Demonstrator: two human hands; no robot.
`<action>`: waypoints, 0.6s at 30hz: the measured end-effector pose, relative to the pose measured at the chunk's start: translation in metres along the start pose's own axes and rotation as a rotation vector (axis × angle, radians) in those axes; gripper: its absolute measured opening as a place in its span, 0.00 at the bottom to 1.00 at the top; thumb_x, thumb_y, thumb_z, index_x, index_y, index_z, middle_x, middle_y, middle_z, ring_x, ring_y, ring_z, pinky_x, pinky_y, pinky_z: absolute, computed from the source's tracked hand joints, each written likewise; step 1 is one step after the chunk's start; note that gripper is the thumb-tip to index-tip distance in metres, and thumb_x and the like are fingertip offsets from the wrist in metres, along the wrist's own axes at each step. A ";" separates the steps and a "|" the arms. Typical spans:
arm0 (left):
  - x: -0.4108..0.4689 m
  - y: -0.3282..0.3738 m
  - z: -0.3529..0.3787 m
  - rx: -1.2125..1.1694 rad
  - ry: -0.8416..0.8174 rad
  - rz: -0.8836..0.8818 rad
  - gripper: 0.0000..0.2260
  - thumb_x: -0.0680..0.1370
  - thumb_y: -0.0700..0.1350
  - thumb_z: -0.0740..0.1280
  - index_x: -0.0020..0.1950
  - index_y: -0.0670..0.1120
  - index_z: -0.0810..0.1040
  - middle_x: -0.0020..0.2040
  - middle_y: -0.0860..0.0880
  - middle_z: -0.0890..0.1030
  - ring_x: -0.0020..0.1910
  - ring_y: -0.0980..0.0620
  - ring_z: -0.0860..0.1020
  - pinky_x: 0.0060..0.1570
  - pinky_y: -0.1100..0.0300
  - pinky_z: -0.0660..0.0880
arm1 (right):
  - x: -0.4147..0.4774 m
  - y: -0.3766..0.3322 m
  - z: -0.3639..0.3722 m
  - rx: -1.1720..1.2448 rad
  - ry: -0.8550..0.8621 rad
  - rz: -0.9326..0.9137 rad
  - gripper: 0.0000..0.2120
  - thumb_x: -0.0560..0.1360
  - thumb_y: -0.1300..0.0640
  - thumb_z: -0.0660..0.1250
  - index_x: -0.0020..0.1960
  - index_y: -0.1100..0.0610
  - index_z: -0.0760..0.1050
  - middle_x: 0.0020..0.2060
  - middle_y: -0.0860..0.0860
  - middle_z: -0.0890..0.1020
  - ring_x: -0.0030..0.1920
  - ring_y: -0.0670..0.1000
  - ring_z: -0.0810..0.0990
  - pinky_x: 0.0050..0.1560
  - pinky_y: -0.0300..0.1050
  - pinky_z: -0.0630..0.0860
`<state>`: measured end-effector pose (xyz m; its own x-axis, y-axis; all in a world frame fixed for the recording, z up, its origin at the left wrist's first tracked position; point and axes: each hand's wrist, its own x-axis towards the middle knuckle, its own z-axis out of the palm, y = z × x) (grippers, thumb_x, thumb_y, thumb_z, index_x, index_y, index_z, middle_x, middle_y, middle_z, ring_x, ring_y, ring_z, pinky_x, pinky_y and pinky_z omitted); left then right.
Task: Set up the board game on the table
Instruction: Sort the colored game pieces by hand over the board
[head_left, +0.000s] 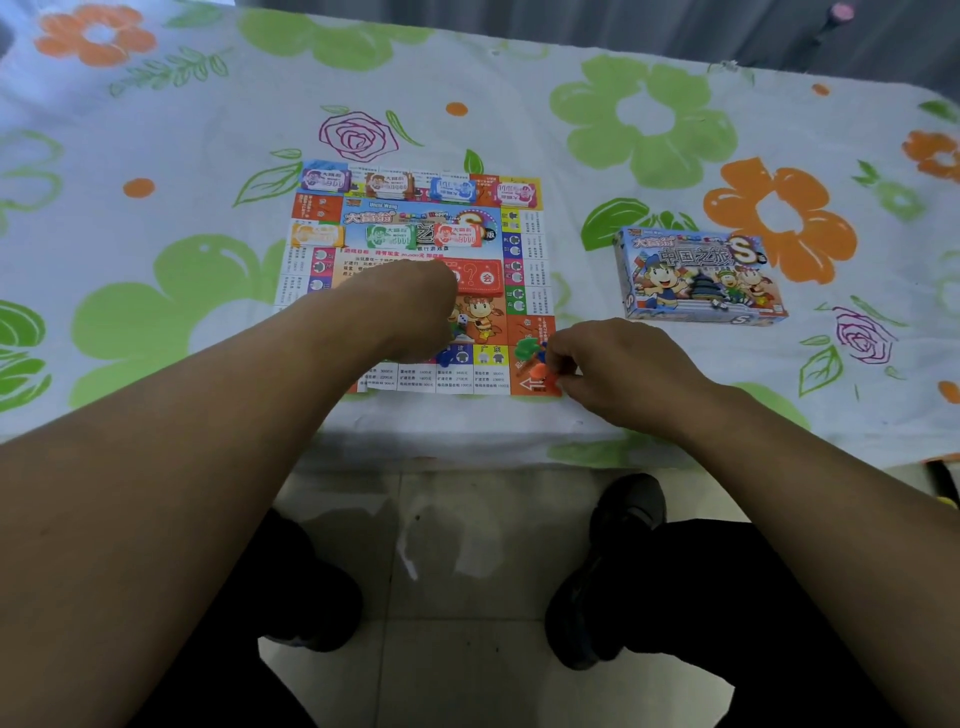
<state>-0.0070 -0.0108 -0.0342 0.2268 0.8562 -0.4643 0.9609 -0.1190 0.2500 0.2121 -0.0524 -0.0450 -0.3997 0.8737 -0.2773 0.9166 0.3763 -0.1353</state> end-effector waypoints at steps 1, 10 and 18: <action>0.000 -0.001 0.000 0.000 0.002 0.001 0.13 0.80 0.43 0.67 0.64 0.45 0.74 0.55 0.47 0.77 0.49 0.48 0.76 0.45 0.55 0.74 | 0.000 0.000 0.000 0.003 -0.004 0.001 0.05 0.78 0.54 0.66 0.52 0.51 0.78 0.50 0.51 0.83 0.48 0.55 0.80 0.46 0.53 0.79; 0.001 -0.003 0.003 0.005 0.020 0.003 0.14 0.80 0.41 0.66 0.65 0.45 0.74 0.57 0.46 0.78 0.51 0.47 0.77 0.47 0.54 0.76 | -0.003 0.000 -0.014 0.035 -0.008 0.036 0.06 0.77 0.53 0.66 0.52 0.50 0.78 0.49 0.48 0.83 0.47 0.54 0.80 0.46 0.52 0.80; -0.004 -0.003 0.010 0.087 0.023 0.020 0.15 0.79 0.39 0.66 0.65 0.46 0.76 0.60 0.45 0.79 0.55 0.43 0.78 0.55 0.47 0.79 | 0.006 -0.008 -0.030 0.066 0.118 0.030 0.07 0.78 0.53 0.63 0.49 0.52 0.79 0.46 0.49 0.84 0.46 0.54 0.80 0.45 0.52 0.79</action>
<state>-0.0091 -0.0191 -0.0417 0.2435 0.8643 -0.4402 0.9666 -0.1786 0.1838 0.2029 -0.0411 -0.0169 -0.3637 0.9160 -0.1694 0.9238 0.3314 -0.1919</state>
